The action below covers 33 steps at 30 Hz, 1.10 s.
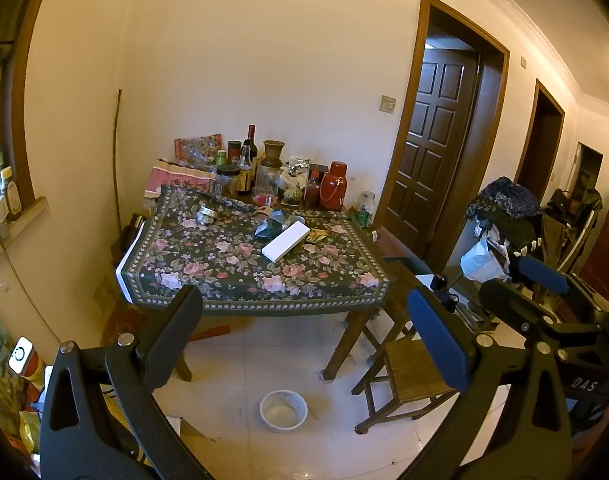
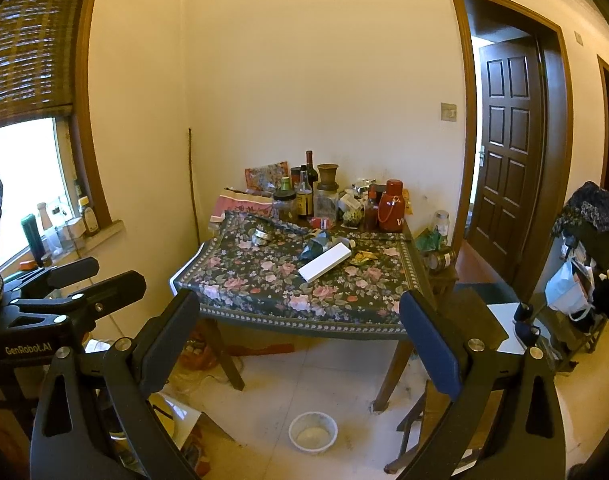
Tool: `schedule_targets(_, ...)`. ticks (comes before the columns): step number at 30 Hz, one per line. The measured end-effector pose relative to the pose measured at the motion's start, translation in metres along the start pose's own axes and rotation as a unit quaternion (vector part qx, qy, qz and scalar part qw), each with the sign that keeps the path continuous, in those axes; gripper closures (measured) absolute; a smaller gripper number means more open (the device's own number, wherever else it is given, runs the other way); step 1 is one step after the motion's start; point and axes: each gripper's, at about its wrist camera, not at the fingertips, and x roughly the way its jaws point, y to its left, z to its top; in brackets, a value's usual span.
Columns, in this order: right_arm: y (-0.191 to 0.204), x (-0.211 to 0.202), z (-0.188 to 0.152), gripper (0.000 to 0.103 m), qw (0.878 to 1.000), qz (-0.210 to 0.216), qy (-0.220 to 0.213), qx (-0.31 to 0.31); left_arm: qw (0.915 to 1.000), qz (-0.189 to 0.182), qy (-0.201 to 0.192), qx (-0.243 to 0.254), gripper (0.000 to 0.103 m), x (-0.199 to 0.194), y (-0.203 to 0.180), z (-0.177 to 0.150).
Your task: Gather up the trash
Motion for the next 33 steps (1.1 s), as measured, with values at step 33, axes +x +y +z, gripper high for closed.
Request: schedule_targets(33, 0.002, 0.007, -0.003, 0.004, 1.0, -0.012, 0.006, 0.005, 0.9999, -0.005, 0.015, -0.006, 0.0, 0.011, 0.001, 0.0)
